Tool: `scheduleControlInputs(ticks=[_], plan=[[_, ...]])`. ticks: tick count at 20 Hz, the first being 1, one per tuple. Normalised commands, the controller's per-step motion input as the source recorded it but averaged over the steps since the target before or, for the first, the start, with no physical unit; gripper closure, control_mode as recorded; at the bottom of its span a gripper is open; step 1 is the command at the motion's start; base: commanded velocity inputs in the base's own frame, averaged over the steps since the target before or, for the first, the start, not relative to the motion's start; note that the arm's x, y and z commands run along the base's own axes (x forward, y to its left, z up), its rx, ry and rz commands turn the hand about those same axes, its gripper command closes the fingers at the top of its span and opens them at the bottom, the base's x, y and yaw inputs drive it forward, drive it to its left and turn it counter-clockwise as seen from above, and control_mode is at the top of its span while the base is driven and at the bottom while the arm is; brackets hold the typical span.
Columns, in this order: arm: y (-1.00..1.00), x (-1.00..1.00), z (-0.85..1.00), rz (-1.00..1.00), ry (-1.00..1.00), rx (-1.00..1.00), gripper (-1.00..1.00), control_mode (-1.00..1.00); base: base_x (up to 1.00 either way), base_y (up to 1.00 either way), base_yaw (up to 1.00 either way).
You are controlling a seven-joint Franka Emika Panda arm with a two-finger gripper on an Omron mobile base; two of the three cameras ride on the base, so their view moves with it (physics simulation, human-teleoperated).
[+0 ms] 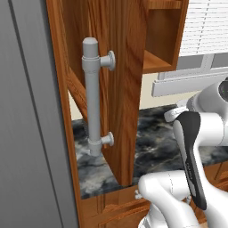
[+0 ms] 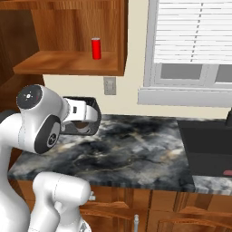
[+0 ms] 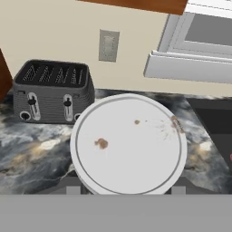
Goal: Sort all alcoholic drinks to one cabinet, and non-alcoholic drinks to the other.
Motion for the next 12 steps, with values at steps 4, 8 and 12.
scheduleControlInputs(ticks=[4,8,12], plan=[[0.0,0.0,0.0,0.0,0.0,0.0,1.0,1.0,0.07,0.19,0.0],[0.0,0.0,0.0,0.0,0.0,0.0,1.0,1.0,0.0,0.11,0.0],[0.0,0.0,0.0,0.0,0.0,0.0,1.0,1.0,0.0,0.08,0.0]])
